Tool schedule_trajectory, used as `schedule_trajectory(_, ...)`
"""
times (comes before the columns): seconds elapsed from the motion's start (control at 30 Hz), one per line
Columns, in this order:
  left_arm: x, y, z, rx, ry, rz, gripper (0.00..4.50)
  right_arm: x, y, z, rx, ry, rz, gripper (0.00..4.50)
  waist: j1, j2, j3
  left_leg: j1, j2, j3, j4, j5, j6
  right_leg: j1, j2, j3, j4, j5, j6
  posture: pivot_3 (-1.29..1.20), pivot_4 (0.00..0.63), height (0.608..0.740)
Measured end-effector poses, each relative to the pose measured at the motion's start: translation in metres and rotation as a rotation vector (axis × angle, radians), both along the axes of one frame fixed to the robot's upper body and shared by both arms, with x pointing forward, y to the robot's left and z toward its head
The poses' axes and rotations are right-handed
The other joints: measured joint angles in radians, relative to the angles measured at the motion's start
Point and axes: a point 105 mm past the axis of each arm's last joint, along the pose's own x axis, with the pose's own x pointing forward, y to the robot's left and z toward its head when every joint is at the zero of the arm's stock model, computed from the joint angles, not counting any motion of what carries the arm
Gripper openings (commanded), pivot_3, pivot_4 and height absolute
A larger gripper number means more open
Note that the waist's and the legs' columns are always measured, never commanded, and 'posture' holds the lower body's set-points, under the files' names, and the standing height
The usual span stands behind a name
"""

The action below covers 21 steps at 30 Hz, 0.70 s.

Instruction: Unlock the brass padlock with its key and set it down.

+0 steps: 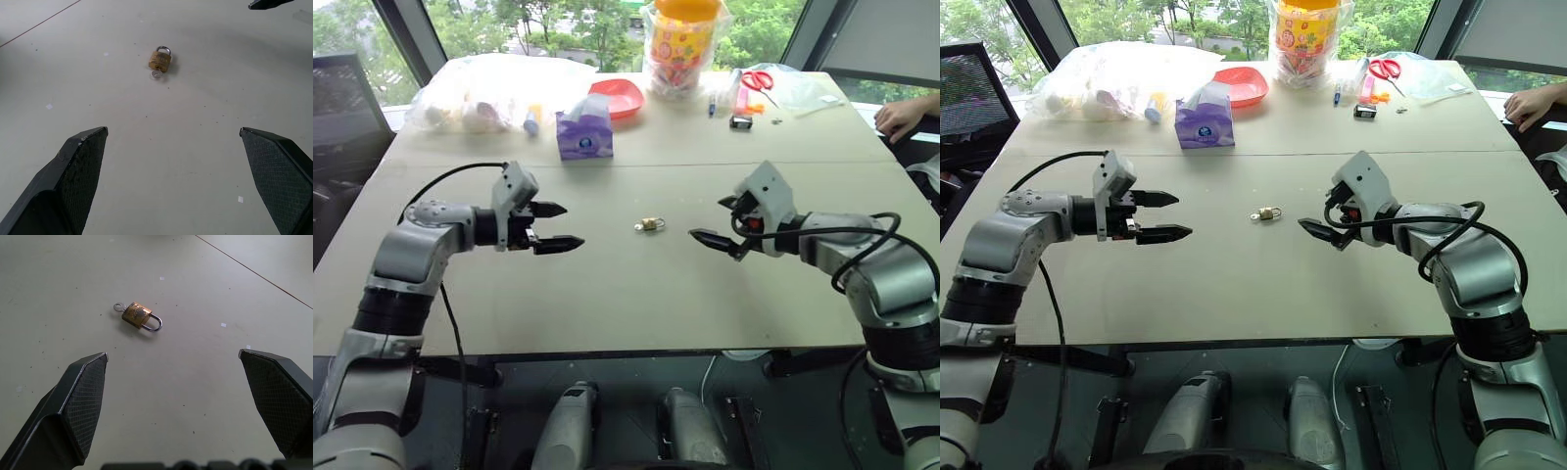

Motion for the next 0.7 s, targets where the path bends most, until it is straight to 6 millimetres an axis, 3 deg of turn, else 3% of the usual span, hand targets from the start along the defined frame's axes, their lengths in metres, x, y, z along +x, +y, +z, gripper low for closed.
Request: schedule_trajectory(0.7,0.0060,-0.0058,0.0021,-0.002,-0.029,-0.037,4.49,0.0072,0.0049,-0.0001,-0.063,-0.025,0.047,4.50,-0.001,0.000,0.000,0.000,0.000,0.001,0.001,0.000,0.000,0.000,0.000,0.001,0.000,0.002,0.003,0.00,0.150,0.740)
